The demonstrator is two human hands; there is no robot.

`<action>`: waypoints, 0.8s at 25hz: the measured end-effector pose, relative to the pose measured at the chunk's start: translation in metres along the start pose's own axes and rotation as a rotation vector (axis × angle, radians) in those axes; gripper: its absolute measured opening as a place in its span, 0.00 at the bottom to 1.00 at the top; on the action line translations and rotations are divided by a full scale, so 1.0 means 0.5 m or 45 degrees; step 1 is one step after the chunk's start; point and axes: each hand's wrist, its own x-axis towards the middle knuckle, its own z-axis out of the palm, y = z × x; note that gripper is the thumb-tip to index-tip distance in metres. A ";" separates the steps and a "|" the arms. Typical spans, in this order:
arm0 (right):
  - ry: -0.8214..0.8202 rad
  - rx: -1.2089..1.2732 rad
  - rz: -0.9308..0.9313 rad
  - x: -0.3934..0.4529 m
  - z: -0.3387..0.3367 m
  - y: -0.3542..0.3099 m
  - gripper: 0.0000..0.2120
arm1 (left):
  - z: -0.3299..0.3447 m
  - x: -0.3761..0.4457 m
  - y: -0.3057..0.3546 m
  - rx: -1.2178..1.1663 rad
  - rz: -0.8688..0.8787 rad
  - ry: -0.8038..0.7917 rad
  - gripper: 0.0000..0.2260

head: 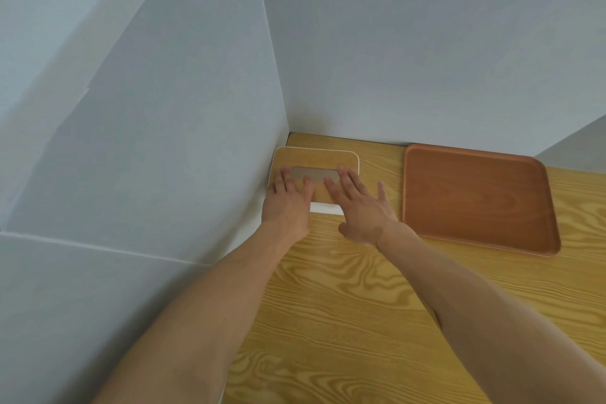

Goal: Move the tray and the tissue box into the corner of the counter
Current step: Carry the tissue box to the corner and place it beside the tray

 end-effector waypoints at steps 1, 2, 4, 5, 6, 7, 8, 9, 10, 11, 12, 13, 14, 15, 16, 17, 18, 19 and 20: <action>-0.001 -0.003 0.003 0.010 -0.006 0.003 0.48 | -0.005 0.012 -0.004 0.004 0.006 0.000 0.38; -0.005 -0.001 0.007 0.019 -0.012 0.006 0.48 | -0.009 0.023 -0.005 0.006 0.008 -0.005 0.38; 0.001 -0.010 0.011 0.039 -0.018 0.016 0.49 | -0.015 0.047 -0.007 0.008 -0.001 -0.008 0.38; 0.007 -0.017 0.011 0.049 -0.023 0.021 0.48 | -0.019 0.059 -0.007 0.011 -0.004 -0.005 0.38; 0.008 -0.012 0.012 0.057 -0.028 0.025 0.48 | -0.022 0.068 -0.008 0.006 -0.002 -0.006 0.38; 0.008 -0.001 0.014 0.064 -0.034 0.029 0.48 | -0.025 0.079 -0.009 -0.004 0.003 -0.006 0.38; 0.010 0.003 0.016 0.071 -0.040 0.032 0.48 | -0.028 0.087 -0.012 -0.011 0.010 -0.006 0.38; 0.011 0.001 0.017 0.078 -0.044 0.036 0.48 | -0.032 0.095 -0.013 -0.017 0.012 -0.009 0.38; 0.012 -0.003 0.019 0.085 -0.048 0.039 0.48 | -0.036 0.102 -0.015 -0.021 0.009 -0.013 0.38; 0.018 -0.008 0.022 0.092 -0.051 0.044 0.49 | -0.040 0.111 -0.016 -0.023 0.004 -0.013 0.38; 0.024 -0.015 0.024 0.101 -0.055 0.048 0.49 | -0.043 0.121 -0.017 -0.024 0.001 -0.013 0.38; 0.030 -0.021 0.027 0.108 -0.059 0.053 0.49 | -0.047 0.130 -0.018 -0.026 0.001 -0.012 0.38; 0.034 -0.024 0.032 0.116 -0.063 0.056 0.49 | -0.049 0.140 -0.018 -0.028 0.004 -0.008 0.39; 0.035 -0.024 0.037 0.123 -0.066 0.060 0.49 | -0.050 0.149 -0.019 -0.022 0.008 -0.002 0.39; 0.034 -0.020 0.041 0.128 -0.068 0.062 0.49 | -0.051 0.156 -0.019 -0.013 0.013 0.006 0.39; 0.035 -0.017 0.043 0.132 -0.067 0.064 0.49 | -0.050 0.162 -0.020 -0.004 0.013 0.017 0.40; 0.041 -0.018 0.042 0.135 -0.065 0.064 0.50 | -0.047 0.165 -0.020 0.004 0.009 0.028 0.40; 0.049 -0.022 0.042 0.137 -0.062 0.064 0.51 | -0.044 0.167 -0.019 0.016 0.004 0.037 0.40; 0.058 -0.029 0.040 0.138 -0.058 0.064 0.51 | -0.040 0.167 -0.018 0.025 -0.004 0.042 0.41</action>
